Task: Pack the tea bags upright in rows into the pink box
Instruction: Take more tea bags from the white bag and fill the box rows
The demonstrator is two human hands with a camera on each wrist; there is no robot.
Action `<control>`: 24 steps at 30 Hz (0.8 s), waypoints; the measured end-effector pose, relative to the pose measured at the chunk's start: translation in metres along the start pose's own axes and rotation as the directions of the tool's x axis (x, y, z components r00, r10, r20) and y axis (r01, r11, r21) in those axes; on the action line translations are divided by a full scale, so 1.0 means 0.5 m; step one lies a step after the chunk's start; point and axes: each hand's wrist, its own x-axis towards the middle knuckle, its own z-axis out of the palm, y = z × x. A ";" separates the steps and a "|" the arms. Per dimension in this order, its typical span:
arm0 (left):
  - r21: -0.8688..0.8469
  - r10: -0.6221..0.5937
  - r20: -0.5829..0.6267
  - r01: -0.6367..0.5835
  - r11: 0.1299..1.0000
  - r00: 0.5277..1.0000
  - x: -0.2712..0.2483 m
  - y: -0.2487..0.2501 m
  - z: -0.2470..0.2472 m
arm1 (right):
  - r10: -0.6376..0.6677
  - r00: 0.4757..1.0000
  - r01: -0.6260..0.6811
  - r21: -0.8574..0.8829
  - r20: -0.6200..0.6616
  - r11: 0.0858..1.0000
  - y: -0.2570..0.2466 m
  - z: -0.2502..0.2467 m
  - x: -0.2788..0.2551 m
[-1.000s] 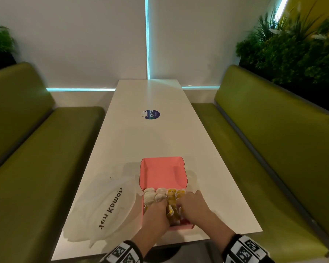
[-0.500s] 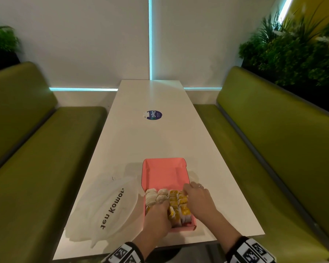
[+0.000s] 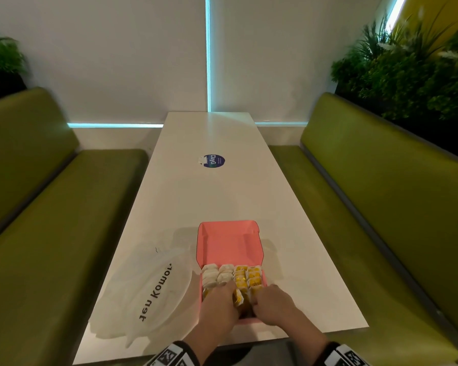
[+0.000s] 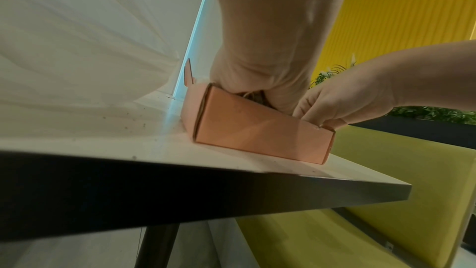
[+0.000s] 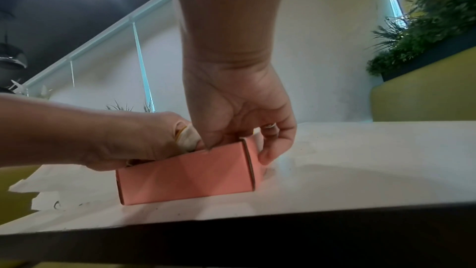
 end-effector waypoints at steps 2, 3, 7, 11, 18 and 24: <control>-0.005 -0.008 -0.024 0.008 1.000 1.000 0.002 -0.004 0.005 | -0.024 1.000 0.024 0.029 0.002 0.999 0.002 0.002 0.001; -0.019 -0.004 -0.044 0.003 1.000 0.999 0.008 -0.009 0.008 | -0.028 1.000 0.028 0.039 0.010 0.999 0.003 0.005 0.003; -0.026 -0.002 0.002 0.002 1.000 1.000 0.007 -0.002 0.001 | -0.059 0.997 0.056 0.062 0.039 0.996 0.003 -0.004 -0.003; -0.059 -0.045 0.003 0.045 0.997 0.999 0.007 0.001 -0.016 | -0.146 0.986 0.141 0.067 0.075 0.988 0.008 -0.035 -0.020; -0.017 0.025 -0.153 -0.028 0.999 0.988 0.010 0.005 -0.049 | -0.174 0.979 0.194 0.206 -0.111 0.959 0.014 -0.094 -0.052; -0.032 0.058 -0.187 -0.066 0.997 0.981 0.005 0.009 -0.055 | -0.140 0.950 0.285 0.591 -0.279 0.755 -0.034 -0.108 -0.050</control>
